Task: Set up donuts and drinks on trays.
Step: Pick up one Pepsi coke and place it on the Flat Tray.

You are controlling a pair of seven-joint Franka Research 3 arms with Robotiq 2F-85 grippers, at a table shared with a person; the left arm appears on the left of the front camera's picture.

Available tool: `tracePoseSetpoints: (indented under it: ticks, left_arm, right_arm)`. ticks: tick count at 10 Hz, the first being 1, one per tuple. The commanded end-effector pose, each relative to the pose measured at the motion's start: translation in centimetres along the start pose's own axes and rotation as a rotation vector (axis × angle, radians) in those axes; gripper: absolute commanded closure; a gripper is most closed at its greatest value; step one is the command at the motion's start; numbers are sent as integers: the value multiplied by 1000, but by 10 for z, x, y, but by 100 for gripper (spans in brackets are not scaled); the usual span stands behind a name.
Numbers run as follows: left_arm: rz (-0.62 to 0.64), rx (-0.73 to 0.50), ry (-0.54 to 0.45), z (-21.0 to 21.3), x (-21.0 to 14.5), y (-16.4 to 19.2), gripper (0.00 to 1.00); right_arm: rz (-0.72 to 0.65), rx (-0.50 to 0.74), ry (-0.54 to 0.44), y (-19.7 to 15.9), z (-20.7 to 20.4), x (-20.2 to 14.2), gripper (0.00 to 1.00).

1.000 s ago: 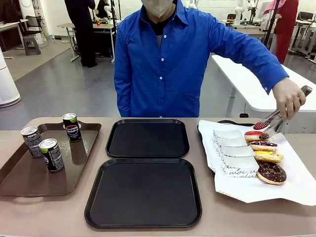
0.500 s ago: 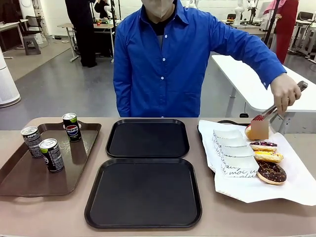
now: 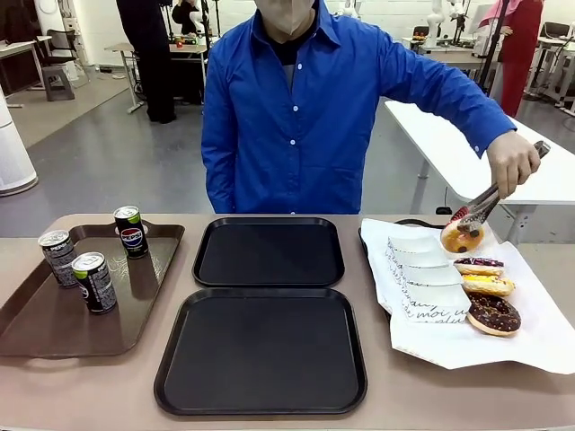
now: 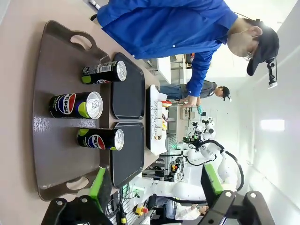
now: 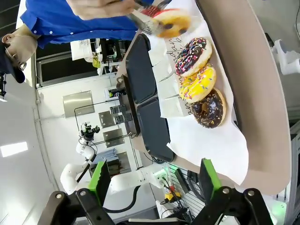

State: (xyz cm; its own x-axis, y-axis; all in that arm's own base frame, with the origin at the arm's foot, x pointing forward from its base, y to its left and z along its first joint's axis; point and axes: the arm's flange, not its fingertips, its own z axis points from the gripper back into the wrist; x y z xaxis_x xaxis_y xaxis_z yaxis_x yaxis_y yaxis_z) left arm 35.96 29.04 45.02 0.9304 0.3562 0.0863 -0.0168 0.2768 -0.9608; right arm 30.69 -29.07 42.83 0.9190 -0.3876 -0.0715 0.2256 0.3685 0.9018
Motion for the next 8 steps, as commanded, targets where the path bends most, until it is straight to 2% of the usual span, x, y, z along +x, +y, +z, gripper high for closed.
tracePoseSetpoints:
  ticks: [1,5,6,7,8]
  left_arm:
    - [3,-16,-2,1,-1,-1,0]
    - [0,0,0,0,0,0,0]
    - [-76,151,-90,8,-5,-49,0]
    - [-167,329,-66,0,-3,-91,0]
    - [-213,486,6,-21,5,-129,0]
  right_arm:
    - [5,15,1,-2,-1,-2,0]
    - [5,15,1,-2,-1,-2,0]
    - [5,15,1,-2,-1,-2,0]
    - [5,15,1,-2,-1,-2,0]
    - [5,15,1,-2,-1,-2,0]
